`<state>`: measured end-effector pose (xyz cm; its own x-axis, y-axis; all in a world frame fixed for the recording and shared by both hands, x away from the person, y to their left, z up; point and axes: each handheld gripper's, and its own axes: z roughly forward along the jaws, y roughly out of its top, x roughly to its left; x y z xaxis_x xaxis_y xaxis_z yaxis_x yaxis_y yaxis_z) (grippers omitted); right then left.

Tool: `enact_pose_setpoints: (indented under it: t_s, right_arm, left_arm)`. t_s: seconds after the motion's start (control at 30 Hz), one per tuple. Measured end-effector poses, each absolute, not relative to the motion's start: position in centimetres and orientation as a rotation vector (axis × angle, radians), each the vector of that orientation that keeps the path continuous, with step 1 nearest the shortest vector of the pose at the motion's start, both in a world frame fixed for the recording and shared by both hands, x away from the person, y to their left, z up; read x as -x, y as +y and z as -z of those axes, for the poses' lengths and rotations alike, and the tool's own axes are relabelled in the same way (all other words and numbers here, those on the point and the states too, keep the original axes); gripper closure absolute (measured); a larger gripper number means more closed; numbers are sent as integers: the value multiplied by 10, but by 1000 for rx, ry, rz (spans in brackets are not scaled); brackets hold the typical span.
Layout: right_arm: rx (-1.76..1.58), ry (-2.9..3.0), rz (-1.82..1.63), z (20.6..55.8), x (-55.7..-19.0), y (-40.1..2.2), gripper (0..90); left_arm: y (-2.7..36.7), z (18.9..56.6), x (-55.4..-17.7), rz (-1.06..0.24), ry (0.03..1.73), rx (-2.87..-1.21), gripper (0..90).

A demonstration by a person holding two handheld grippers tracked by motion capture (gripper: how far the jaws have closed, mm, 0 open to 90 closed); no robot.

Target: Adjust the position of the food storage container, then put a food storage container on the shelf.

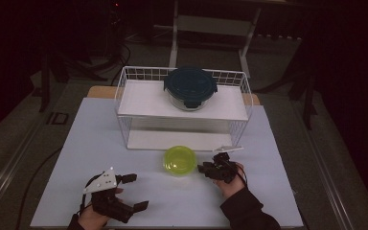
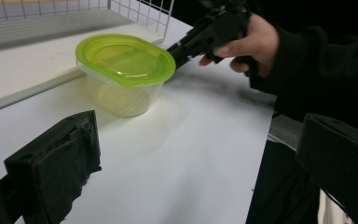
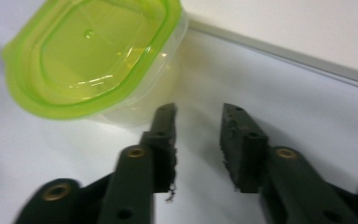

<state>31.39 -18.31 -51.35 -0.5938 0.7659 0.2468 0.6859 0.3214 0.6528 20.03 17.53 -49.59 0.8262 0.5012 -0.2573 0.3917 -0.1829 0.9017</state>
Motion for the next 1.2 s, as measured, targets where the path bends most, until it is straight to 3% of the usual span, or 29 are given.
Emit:
enact_pose_setpoints:
  t_s: [0.33, 0.47, 0.77, 1.2]
  right_arm:
    - [-1324, 2464, -1303, 486, -292, -198, 193]
    - [-1345, 2428, -1389, 477, -293, -199, 142]
    - [-1298, 2431, -1485, 461, -305, -198, 148]
    - [-1510, 2472, -1453, 468, -330, -187, 141]
  left_arm:
    - [170, 485, -208, -118, 702, -1756, 0]
    - [168, 481, -215, -112, 749, -1741, 0]
    - [165, 469, -244, -126, 884, -1743, 0]
    - [136, 475, -294, 115, 1055, -1703, 0]
